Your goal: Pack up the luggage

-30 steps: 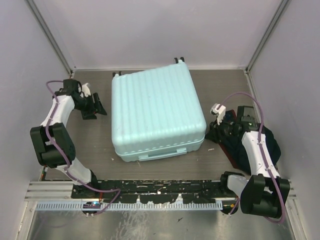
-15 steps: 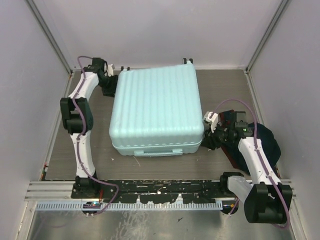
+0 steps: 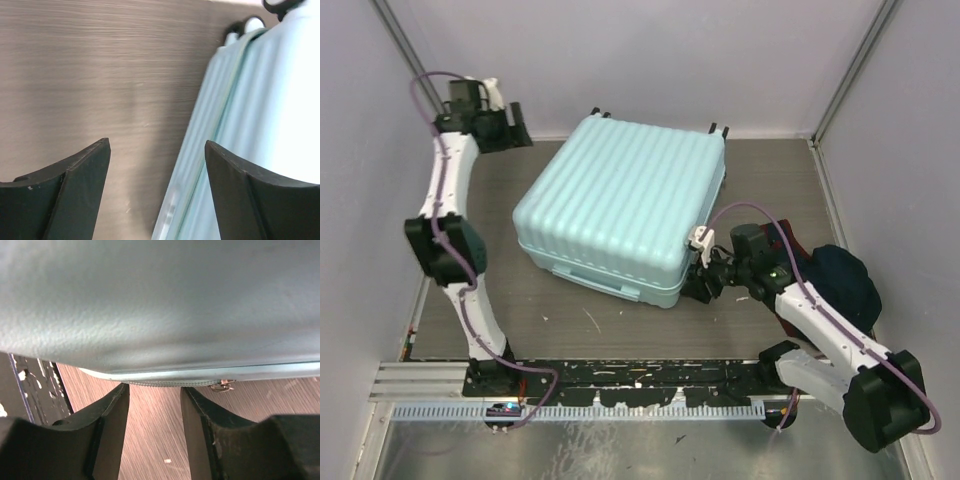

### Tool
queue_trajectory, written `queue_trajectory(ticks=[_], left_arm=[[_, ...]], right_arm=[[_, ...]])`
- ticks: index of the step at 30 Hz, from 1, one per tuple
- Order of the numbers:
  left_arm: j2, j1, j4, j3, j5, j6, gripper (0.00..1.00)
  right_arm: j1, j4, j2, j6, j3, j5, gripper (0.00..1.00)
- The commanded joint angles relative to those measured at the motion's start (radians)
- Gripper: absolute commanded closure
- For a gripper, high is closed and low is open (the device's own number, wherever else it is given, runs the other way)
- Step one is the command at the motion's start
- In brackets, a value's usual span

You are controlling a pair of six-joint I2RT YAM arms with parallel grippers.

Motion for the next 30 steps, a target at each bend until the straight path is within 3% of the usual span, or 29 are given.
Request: queue_trajectory(ticks=[1, 5, 10, 16, 19, 23, 30], left_arm=[[-0.375, 0.122, 0.139, -0.222, -0.079, 0.030, 0.21], [-0.609, 0.124, 0.180, -0.426, -0.023, 0.130, 0.14], [-0.763, 0.116, 0.121, -0.546, 0.206, 0.194, 0.13], [-0.792, 0.074, 0.075, -0.588, 0.326, 0.208, 0.09], [-0.773, 0.074, 0.067, -0.555, 0.341, 0.211, 0.09], [-0.760, 0.070, 0.034, -0.518, 0.384, 0.243, 0.11], [-0.784, 0.003, 0.021, -0.574, 0.389, 0.350, 0.11]], right_arm=[[0.127, 0.401, 0.039, 0.201, 0.007, 0.040, 0.48], [0.229, 0.502, 0.117, 0.269, 0.046, 0.086, 0.43], [0.368, 0.582, 0.291, 0.282, 0.187, 0.126, 0.36], [0.464, 0.570, 0.570, 0.263, 0.488, 0.142, 0.35], [0.480, 0.542, 0.565, 0.248, 0.544, 0.137, 0.33], [0.413, 0.479, 0.403, 0.228, 0.444, 0.128, 0.31], [0.075, 0.356, 0.186, 0.210, 0.268, 0.041, 0.30]])
